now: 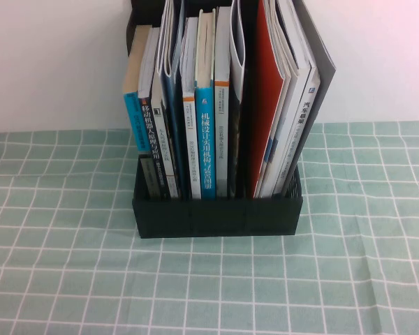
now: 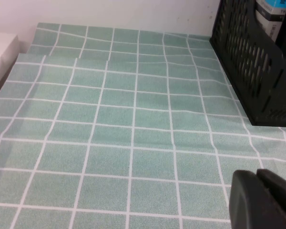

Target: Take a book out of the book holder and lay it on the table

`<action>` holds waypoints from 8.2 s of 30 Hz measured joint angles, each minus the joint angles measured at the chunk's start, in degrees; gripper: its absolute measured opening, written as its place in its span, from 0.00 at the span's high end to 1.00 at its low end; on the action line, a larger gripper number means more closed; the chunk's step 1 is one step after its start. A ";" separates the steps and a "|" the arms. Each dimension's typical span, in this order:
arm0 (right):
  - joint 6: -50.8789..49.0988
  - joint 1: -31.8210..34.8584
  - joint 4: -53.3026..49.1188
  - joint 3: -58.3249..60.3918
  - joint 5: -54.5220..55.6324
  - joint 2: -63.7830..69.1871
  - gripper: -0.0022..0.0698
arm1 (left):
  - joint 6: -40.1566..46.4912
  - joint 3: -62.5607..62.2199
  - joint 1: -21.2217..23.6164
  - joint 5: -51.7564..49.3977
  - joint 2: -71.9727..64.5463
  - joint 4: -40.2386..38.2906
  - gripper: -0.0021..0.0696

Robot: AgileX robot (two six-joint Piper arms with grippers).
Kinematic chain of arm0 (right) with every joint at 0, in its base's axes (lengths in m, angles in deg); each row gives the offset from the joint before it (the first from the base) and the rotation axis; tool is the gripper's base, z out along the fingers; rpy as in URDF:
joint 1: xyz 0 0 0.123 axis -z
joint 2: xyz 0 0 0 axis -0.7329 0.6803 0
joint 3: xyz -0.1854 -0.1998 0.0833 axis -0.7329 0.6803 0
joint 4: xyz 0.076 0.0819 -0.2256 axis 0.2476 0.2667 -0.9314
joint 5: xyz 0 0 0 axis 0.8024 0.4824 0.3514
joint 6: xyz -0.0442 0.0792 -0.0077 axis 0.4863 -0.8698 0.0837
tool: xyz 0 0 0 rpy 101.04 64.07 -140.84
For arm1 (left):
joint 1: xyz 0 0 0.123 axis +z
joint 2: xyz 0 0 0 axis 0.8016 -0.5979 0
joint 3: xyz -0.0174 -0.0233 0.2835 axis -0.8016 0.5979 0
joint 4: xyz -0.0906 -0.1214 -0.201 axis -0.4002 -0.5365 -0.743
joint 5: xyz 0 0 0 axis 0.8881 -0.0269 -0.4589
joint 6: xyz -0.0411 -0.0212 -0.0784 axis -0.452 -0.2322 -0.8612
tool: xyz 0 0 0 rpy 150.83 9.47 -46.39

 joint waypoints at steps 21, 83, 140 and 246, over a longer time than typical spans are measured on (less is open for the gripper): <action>0.00 0.00 0.00 0.00 -0.10 0.00 0.97 | -0.13 0.00 0.00 0.00 0.00 -0.13 0.97; 3.77 0.00 -1.32 0.13 36.77 0.00 0.97 | -3.12 0.05 0.00 54.80 0.00 -2.95 0.97; -11.06 -3.84 -23.58 -24.53 76.69 68.95 0.59 | 88.63 -79.27 -46.76 35.55 -93.84 -87.78 0.97; -13.40 -11.93 -16.97 -43.36 77.78 97.88 0.50 | 97.00 -90.41 -43.43 47.91 -105.10 -94.82 0.97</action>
